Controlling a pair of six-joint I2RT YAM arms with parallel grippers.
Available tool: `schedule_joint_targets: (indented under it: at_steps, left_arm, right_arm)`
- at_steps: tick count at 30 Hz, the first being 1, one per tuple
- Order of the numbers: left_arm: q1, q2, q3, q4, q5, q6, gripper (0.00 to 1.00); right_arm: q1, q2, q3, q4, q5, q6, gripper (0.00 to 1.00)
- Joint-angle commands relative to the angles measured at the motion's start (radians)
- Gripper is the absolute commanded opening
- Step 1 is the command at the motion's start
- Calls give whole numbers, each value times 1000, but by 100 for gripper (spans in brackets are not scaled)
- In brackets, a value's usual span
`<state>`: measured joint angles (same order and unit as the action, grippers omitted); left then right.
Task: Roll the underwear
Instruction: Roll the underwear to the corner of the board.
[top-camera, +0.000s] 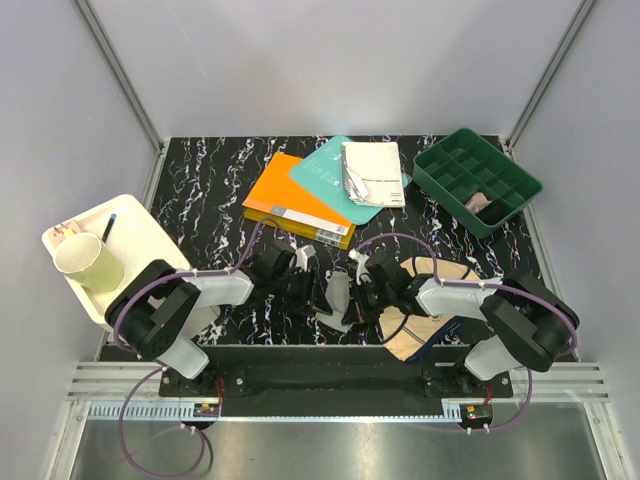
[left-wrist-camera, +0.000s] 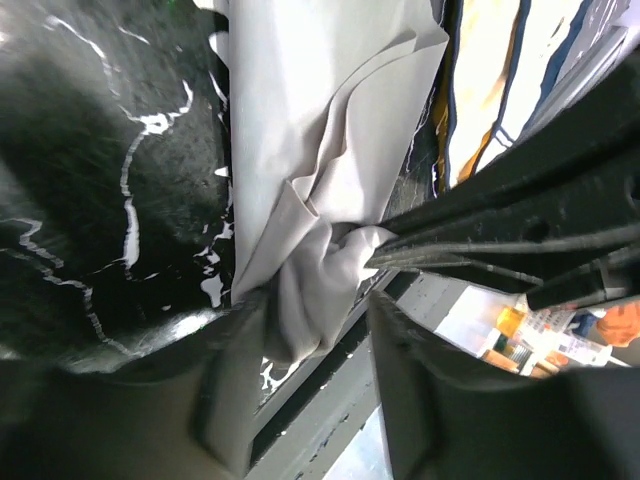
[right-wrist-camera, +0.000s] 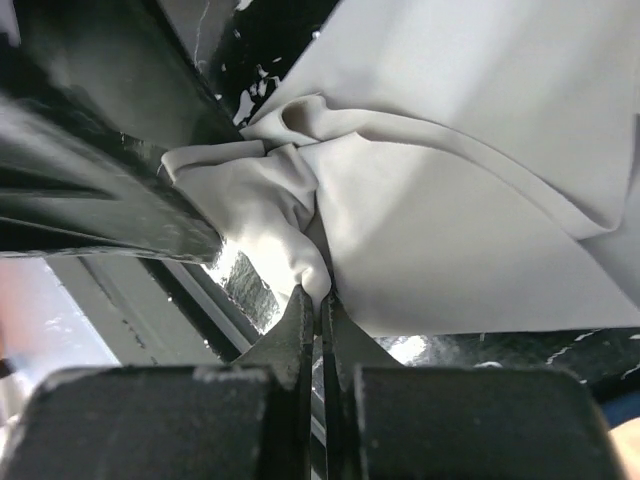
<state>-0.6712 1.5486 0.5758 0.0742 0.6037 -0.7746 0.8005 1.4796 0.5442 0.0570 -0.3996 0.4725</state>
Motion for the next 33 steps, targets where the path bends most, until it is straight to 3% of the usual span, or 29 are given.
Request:
schedule_joint_targets:
  at_steps: [1, 12, 16, 29, 33]
  left_arm:
    - [21, -50, 6, -37, -19, 47, 54]
    - [42, -51, -14, -1, -56, 97, 59]
    - [42, -50, -27, 30, -77, 81, 68]
    - [42, 45, -14, -31, -148, 83, 66]
    - [41, 73, -17, -33, -162, 87, 60]
  right_arm:
    - [-53, 56, -12, 4, -97, 2, 0]
    - [-90, 163, 5, 32, -197, 12, 0]
    - [-93, 165, 5, 32, -199, 12, 0]
    - [-93, 176, 11, 32, -200, 15, 0]
    - [-95, 174, 10, 32, -199, 14, 0]
